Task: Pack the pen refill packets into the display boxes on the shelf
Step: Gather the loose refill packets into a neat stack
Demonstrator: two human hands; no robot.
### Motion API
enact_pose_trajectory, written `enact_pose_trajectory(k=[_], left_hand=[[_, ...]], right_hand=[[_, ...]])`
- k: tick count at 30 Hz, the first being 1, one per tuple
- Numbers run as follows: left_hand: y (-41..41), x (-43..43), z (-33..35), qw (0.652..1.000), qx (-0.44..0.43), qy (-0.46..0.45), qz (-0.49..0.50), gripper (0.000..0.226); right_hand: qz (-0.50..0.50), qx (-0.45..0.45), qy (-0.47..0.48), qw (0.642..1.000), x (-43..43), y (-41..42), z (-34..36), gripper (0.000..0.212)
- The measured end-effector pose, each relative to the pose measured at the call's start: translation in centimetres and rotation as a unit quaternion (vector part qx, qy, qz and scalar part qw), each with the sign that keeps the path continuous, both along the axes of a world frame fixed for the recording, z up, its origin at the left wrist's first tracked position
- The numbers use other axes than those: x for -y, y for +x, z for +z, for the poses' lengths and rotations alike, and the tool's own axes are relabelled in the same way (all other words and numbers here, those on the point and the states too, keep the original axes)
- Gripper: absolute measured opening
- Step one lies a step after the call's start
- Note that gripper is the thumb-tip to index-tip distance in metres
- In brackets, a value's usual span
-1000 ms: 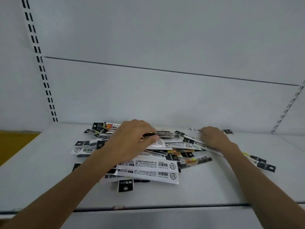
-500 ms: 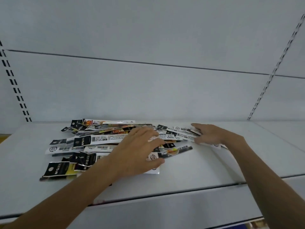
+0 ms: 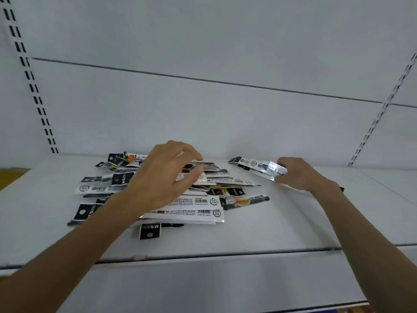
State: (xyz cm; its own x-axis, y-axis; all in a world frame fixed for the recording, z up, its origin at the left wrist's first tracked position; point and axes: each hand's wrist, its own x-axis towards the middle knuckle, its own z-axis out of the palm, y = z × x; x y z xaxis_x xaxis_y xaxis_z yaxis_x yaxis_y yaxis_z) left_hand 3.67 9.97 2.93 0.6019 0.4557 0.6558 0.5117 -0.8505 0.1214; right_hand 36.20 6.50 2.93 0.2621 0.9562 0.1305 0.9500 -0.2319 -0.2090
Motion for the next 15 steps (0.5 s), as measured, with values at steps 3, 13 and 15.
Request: enact_pose_trajectory(k=[3, 13, 15], left_hand=[[-3.7, -1.2, 0.5, 0.992, 0.088, -0.065, 0.069, 0.045], [-8.1, -1.7, -0.3, 0.888, 0.31, -0.219, 0.26, 0.05], [-8.8, -2.5, -0.2, 0.878, 0.304, -0.275, 0.247, 0.05]], right_hand=[[0.011, -0.038, 0.088, 0.995, -0.8, -2.4, 1.9, 0.019], [0.331, -0.105, 0.015, 0.938, -4.8, -19.3, 4.2, 0.03], [0.335, -0.099, -0.02, 0.937, -5.2, -20.8, 3.4, 0.053]])
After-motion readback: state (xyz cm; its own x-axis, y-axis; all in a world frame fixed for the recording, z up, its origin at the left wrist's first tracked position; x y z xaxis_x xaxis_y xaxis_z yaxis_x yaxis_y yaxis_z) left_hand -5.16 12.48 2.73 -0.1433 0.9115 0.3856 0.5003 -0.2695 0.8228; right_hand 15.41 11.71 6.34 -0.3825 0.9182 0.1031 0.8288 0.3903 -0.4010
